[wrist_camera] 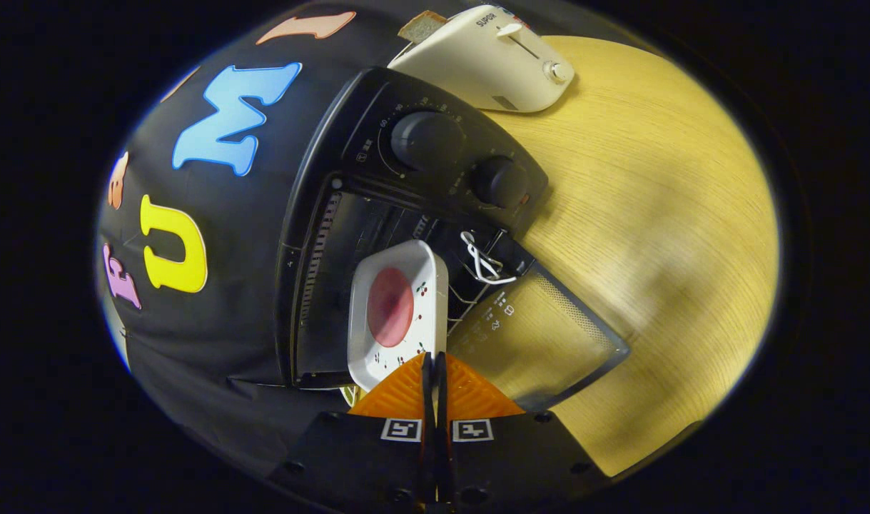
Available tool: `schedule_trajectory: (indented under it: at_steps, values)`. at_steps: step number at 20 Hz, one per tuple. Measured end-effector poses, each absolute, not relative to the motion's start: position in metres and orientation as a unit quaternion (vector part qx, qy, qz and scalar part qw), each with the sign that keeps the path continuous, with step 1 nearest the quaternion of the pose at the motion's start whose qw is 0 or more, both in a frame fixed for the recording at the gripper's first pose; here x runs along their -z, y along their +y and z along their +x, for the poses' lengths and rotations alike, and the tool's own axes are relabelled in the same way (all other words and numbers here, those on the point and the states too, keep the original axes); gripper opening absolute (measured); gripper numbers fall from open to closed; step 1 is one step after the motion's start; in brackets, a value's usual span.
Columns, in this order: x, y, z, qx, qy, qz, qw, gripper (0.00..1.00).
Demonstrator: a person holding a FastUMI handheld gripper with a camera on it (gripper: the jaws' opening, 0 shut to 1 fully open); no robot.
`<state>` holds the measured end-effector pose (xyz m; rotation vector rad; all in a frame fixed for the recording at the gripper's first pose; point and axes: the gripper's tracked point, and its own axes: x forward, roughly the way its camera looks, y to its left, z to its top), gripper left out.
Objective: Open the toaster oven, put the food inside, and close the toaster oven door.
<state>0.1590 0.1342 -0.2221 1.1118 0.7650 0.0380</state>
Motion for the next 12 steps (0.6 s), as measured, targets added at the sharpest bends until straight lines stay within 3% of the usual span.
schedule_trajectory:
  at_steps: [5, 12]
  values:
    - [0.222, 0.14, 0.193, 0.022, 0.304, 0.54, 0.784, 0.02]
    - [0.227, 0.164, 0.211, 0.035, 0.303, 0.554, 0.774, 0.02]
